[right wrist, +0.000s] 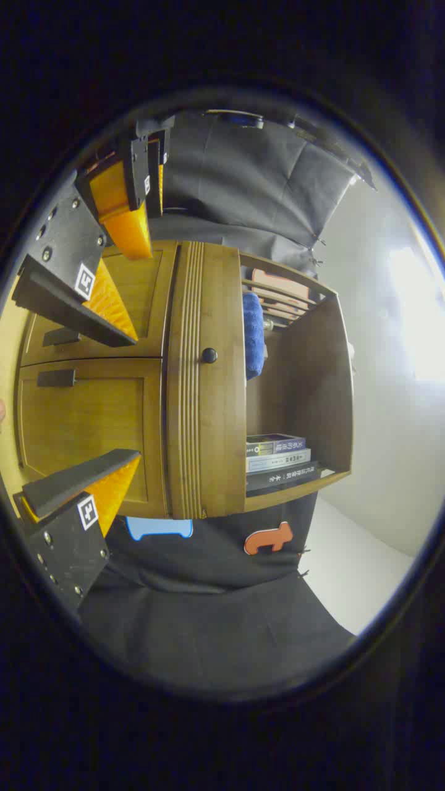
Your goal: Open the right door of the double-door shoe cabinet with the right hand, and open the left door with the left hand.
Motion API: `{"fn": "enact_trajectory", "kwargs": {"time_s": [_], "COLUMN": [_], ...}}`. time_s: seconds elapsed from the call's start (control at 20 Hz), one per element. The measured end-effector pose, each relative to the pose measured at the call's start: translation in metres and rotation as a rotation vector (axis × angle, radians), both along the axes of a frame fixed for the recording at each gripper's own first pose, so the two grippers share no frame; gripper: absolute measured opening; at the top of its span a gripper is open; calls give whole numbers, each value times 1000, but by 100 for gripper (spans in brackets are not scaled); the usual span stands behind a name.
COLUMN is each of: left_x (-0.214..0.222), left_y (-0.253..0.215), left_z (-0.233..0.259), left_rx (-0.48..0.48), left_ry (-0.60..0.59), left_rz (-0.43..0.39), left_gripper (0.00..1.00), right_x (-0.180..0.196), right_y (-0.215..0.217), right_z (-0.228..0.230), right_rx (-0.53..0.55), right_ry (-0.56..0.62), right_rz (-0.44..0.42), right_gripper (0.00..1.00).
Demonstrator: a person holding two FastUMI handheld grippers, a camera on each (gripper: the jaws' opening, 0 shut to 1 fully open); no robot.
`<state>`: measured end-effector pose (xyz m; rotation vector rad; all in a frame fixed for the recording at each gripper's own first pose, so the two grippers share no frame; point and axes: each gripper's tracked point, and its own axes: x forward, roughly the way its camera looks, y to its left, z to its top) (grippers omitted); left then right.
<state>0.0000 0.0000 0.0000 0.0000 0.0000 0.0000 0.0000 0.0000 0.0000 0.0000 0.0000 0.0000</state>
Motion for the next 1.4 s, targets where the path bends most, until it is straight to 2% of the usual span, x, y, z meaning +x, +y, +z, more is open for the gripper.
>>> {"fn": "enact_trajectory", "kwargs": {"time_s": [0.5, 0.55, 0.65, 0.8, 0.95, 1.0, 1.1, 1.4], "left_x": [3, 4, 5, 6, 5, 5, 3, -2], "left_y": [5, 6, 6, 5, 9, 12, 18, 48], "left_z": [-1, -2, -1, 0, 0, -1, -2, -9], "left_rx": [1, 0, -2, 0, 4, 5, 8, 38], "left_ry": [1, 2, 1, -3, -4, -2, 3, 26], "left_rz": [16, 15, 15, 15, 20, 24, 39, 110], "left_gripper": [95, 92, 95, 95, 95, 92, 95, 95], "right_x": [6, 7, 8, 10, 15, 18, 24, 45], "right_y": [4, 4, 4, 3, 5, 7, 10, 24], "right_z": [-5, -5, -6, -10, -23, -28, -44, -106], "right_rx": [4, 6, 7, 0, -3, -4, -7, 12], "right_ry": [6, 6, 6, 15, 40, 51, 83, 243], "right_rz": [9, 9, 9, 7, 8, 10, 16, 27], "right_gripper": [97, 97, 99, 99, 99, 99, 99, 98]}}
